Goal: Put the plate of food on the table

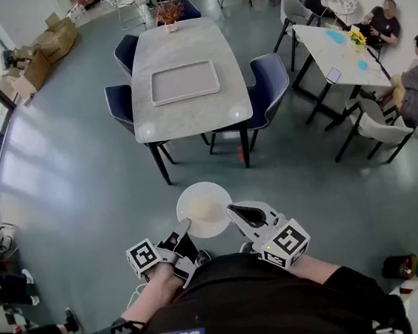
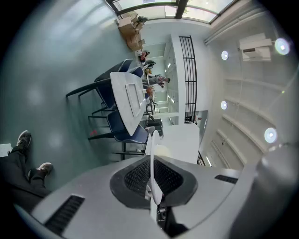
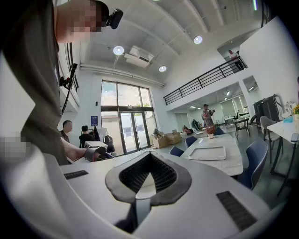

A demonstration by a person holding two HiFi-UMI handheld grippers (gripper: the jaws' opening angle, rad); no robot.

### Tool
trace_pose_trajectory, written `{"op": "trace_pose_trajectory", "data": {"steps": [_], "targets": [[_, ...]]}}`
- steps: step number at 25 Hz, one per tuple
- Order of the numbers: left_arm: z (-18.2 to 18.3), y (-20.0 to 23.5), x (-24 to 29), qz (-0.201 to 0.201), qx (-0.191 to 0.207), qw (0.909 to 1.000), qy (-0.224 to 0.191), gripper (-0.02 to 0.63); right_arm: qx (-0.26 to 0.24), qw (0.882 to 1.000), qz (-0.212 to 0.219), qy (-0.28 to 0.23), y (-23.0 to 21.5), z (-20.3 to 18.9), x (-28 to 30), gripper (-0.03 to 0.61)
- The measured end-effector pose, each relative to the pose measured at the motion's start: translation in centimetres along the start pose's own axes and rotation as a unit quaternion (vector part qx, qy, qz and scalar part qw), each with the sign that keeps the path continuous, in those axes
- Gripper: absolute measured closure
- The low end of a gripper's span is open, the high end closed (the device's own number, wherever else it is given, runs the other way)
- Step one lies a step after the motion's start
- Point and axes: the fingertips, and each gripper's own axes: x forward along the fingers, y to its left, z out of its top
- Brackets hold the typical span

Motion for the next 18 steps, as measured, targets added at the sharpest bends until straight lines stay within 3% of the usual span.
{"op": "trace_pose_trajectory", "data": {"steps": [18], "targets": [[0.24, 0.05, 0.03, 0.001, -0.001, 1.0000, -0.002, 0.598, -0.001, 1.000, 0.000, -0.004, 0.09, -0.19, -0.04, 0.568]]}}
